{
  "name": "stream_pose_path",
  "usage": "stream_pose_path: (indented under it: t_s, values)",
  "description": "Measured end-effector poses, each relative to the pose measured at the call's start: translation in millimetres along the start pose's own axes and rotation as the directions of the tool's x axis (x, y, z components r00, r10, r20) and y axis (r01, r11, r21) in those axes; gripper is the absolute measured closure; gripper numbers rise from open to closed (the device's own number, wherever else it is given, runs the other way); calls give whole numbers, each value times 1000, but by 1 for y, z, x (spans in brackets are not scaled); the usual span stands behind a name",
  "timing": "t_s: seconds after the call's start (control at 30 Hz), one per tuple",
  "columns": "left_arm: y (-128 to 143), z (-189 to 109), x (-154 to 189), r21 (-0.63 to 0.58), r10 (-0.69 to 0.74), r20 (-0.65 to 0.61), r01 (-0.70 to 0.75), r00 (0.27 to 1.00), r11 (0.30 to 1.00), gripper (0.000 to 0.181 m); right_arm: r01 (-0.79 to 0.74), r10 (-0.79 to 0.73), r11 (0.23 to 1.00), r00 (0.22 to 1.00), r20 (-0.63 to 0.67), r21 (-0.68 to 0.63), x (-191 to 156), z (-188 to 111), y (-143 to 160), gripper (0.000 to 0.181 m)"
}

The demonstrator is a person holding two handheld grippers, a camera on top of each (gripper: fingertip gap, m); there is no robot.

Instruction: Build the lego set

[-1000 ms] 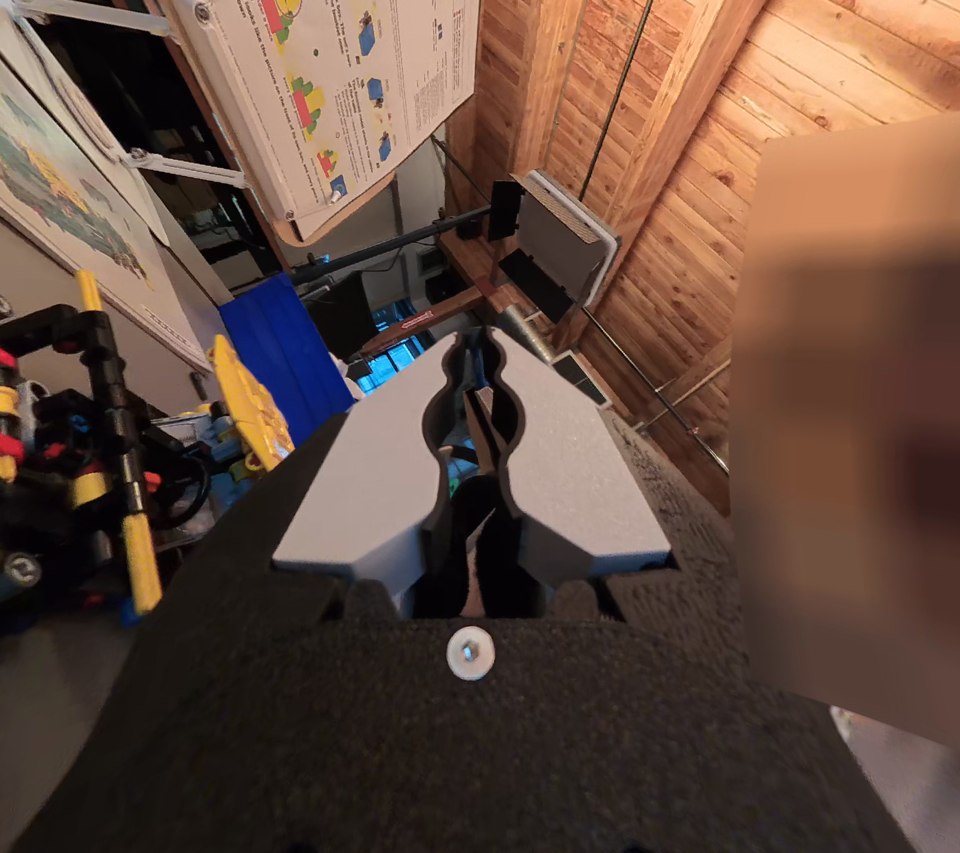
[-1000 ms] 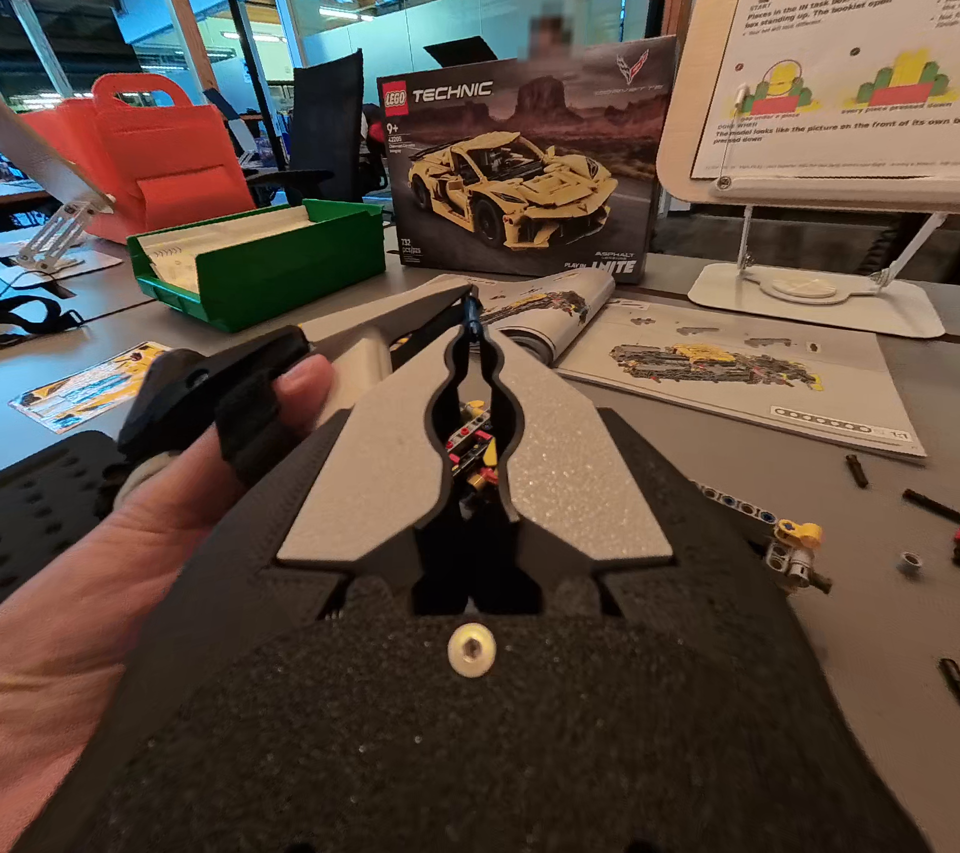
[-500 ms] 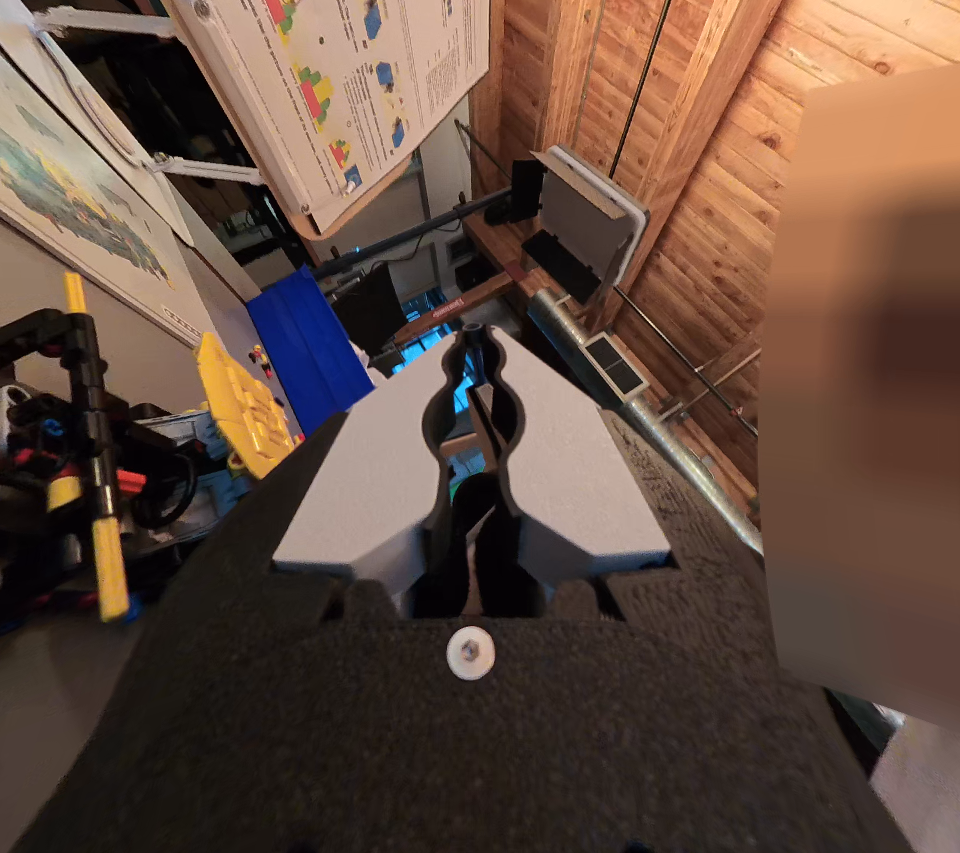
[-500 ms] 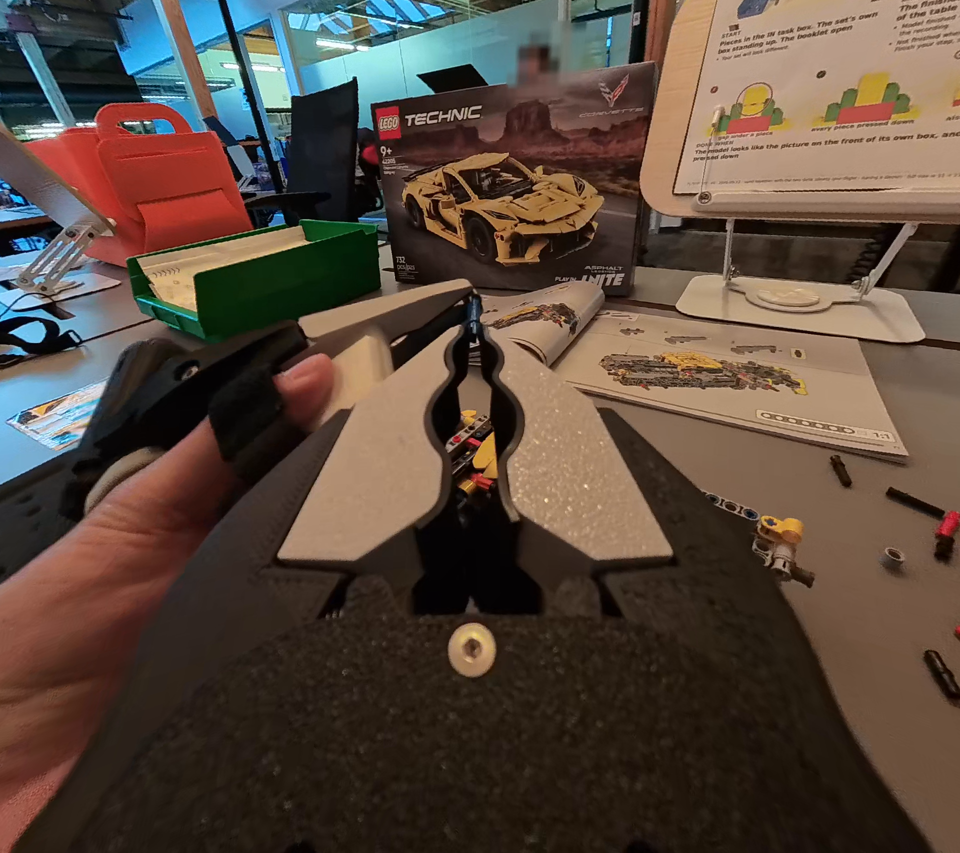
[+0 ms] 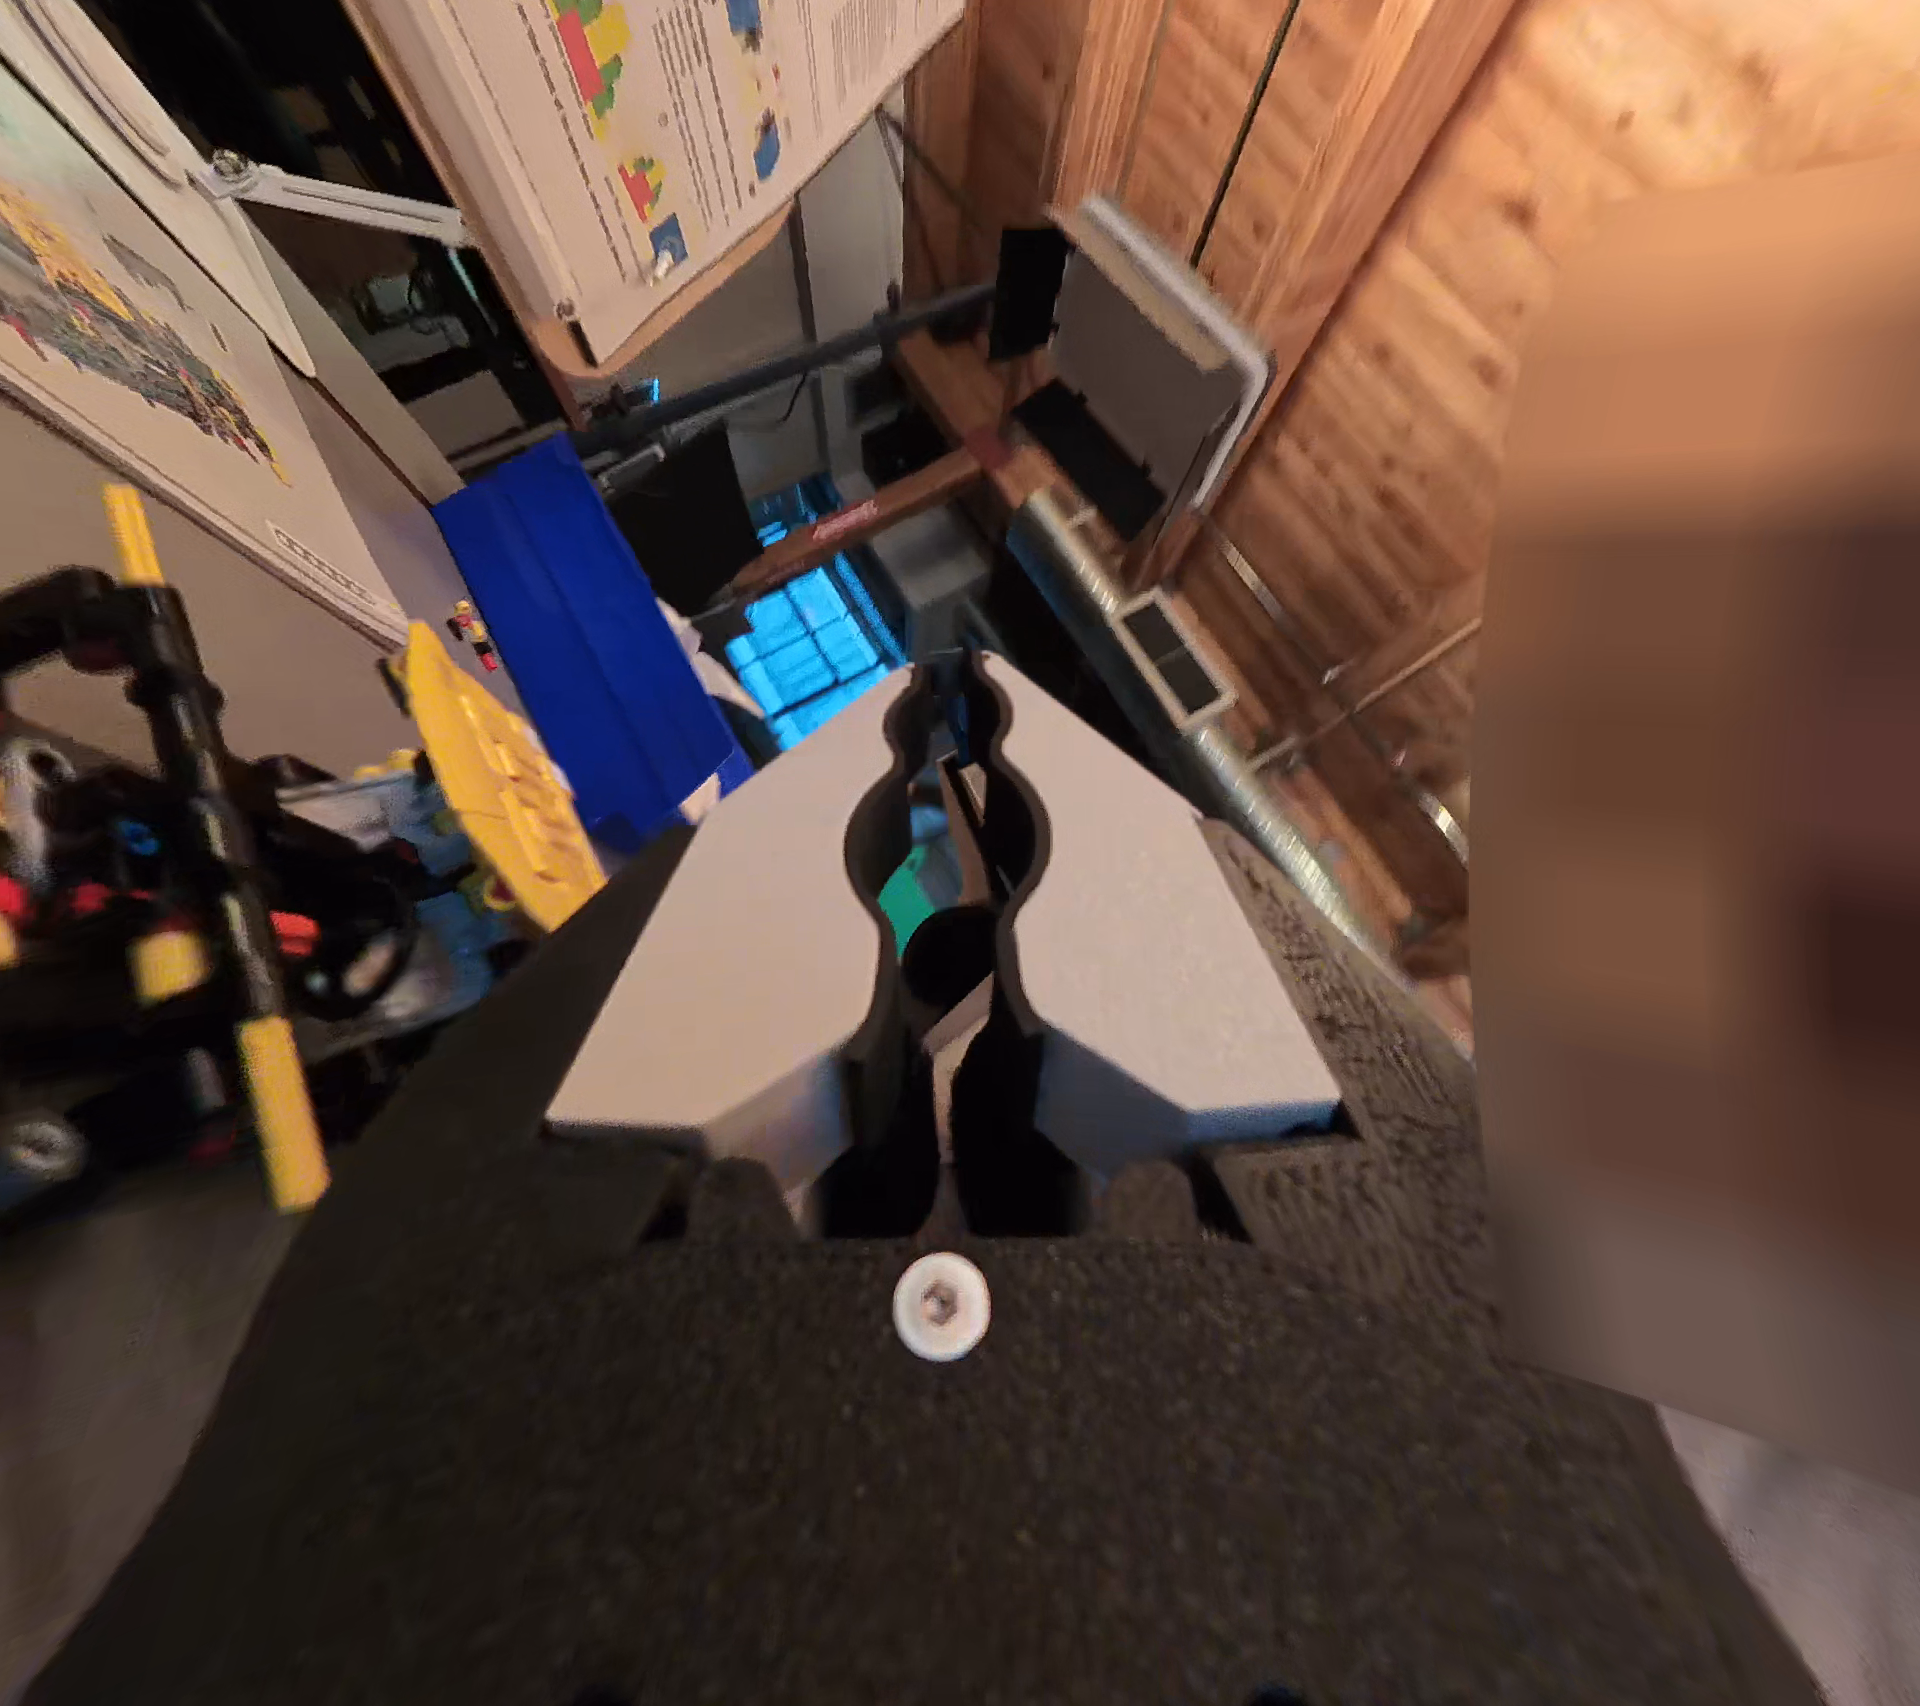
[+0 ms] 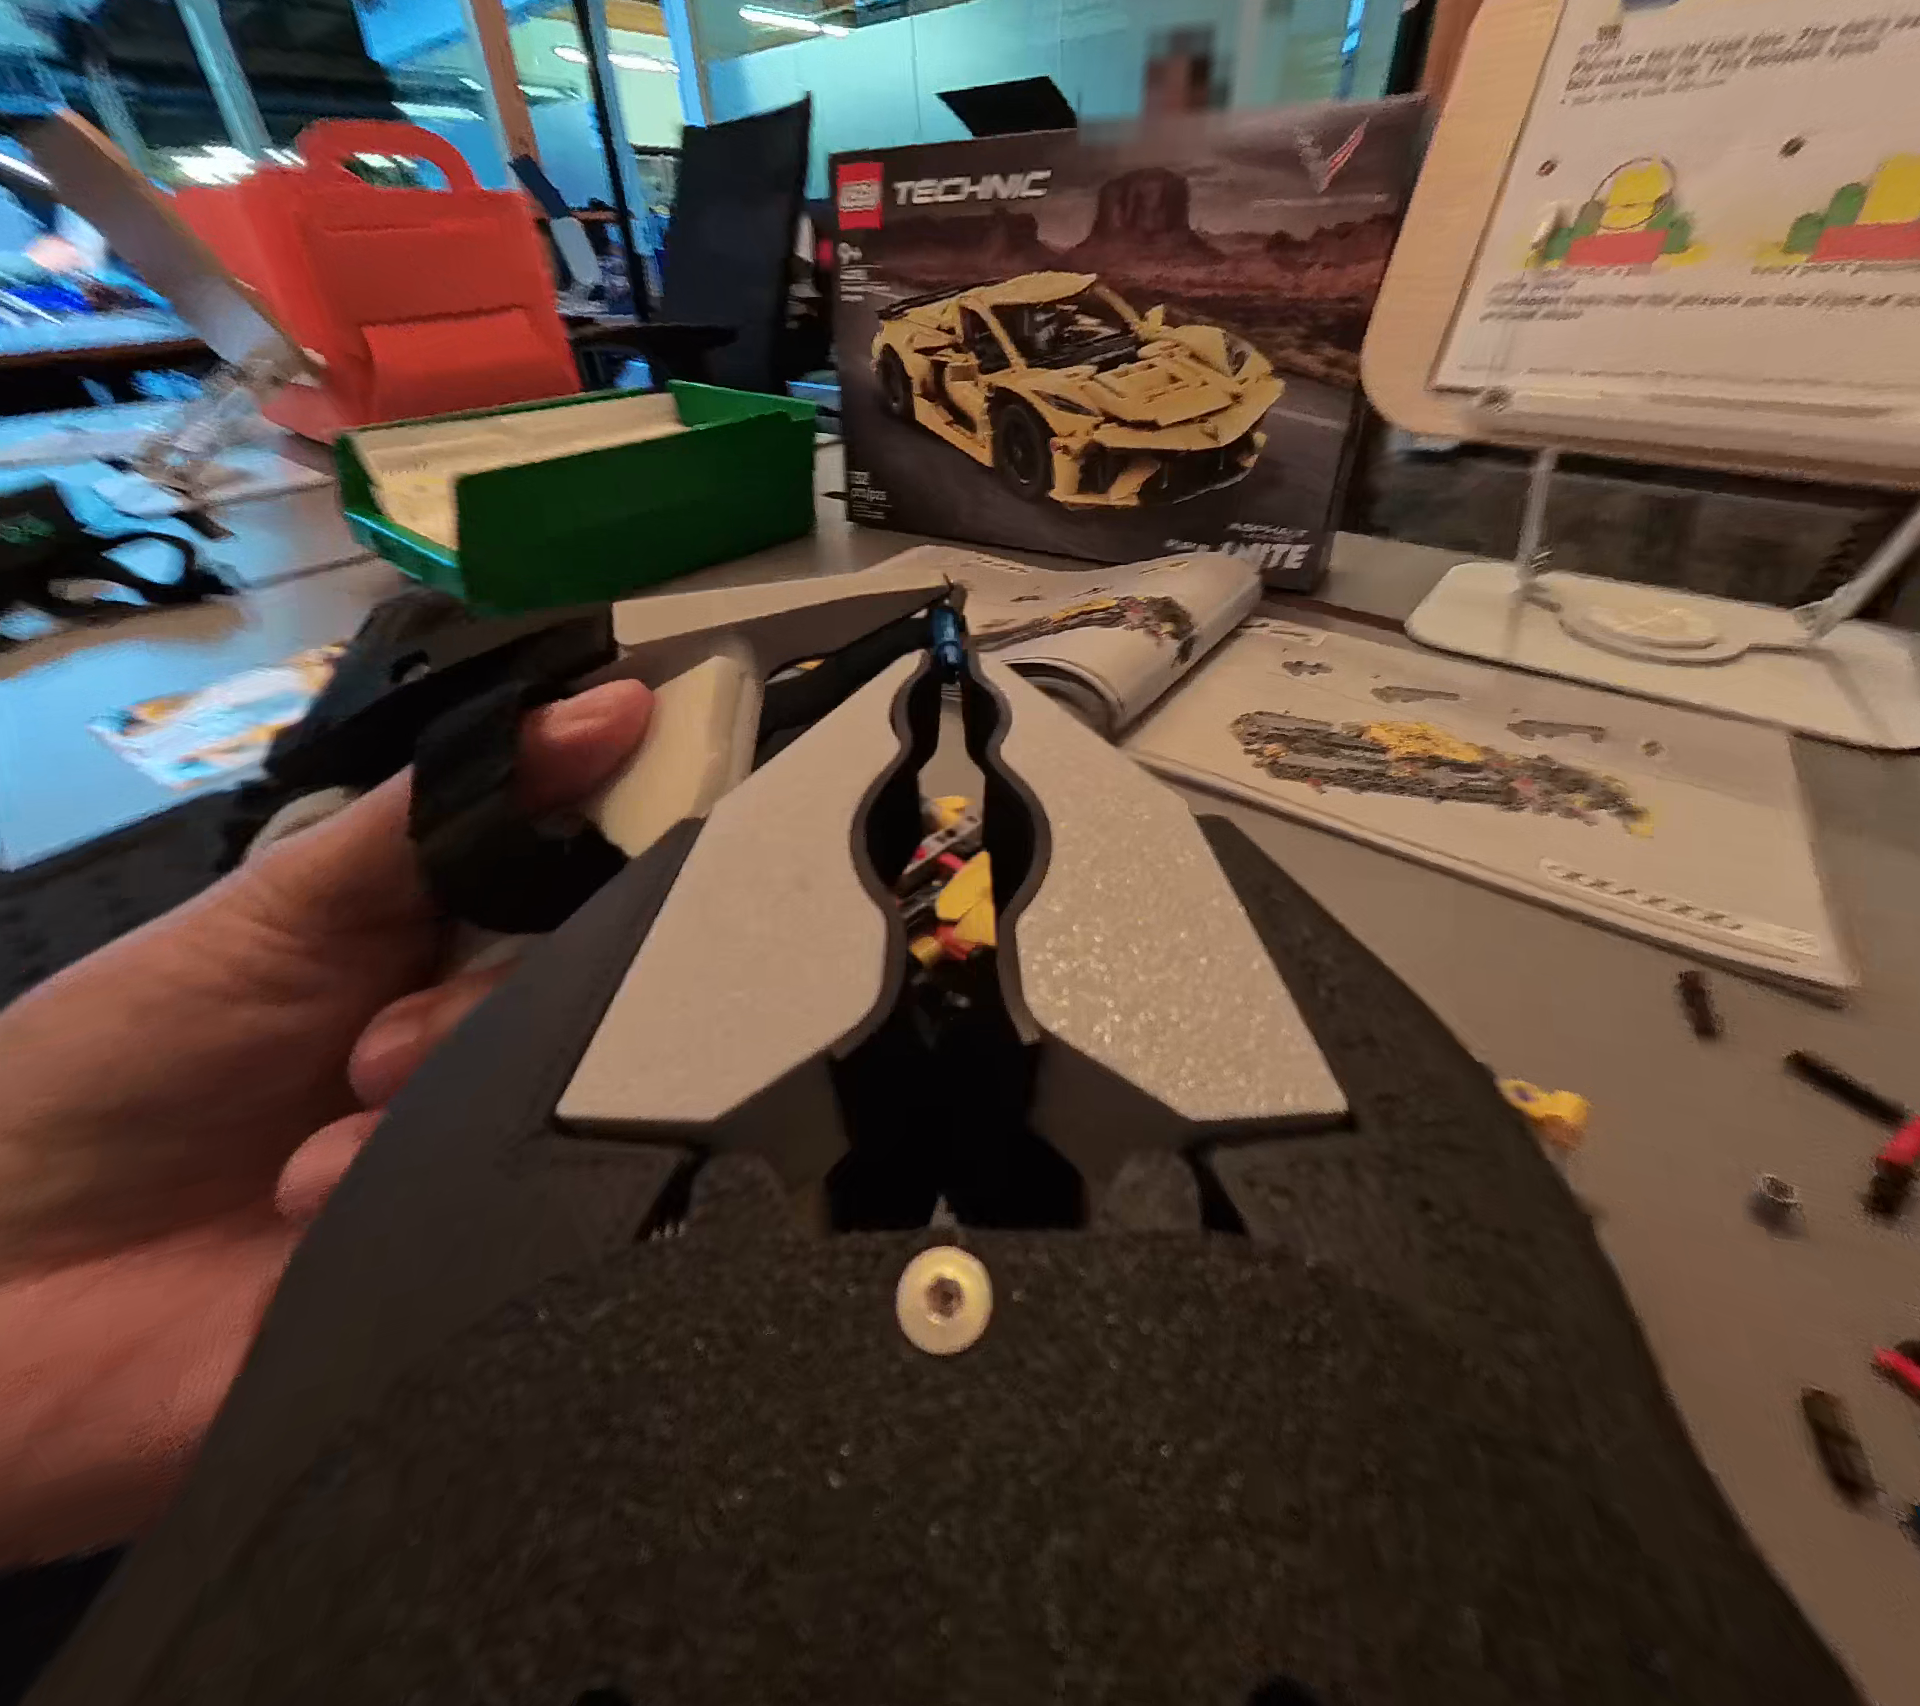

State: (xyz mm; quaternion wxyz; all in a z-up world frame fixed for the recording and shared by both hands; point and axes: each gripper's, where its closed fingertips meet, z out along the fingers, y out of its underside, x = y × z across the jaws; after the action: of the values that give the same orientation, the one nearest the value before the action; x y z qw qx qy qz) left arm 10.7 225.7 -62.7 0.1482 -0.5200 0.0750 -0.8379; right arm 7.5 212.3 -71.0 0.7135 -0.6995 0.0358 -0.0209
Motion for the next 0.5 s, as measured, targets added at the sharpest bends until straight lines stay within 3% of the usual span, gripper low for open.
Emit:
stream_pose_path:
  t_s: [0.23, 0.5]
  values:
    - [4, 8, 12, 165, -148, -41, 153, 988, 974, 174, 176, -170, 984, 974, -150, 28, 3, -9, -11, 178]
    - [15, 14, 25, 69, 47, -19, -46, 999, 997, 174, 78, -75, 997, 991, -110, 25, 7, -9, -7, 178]
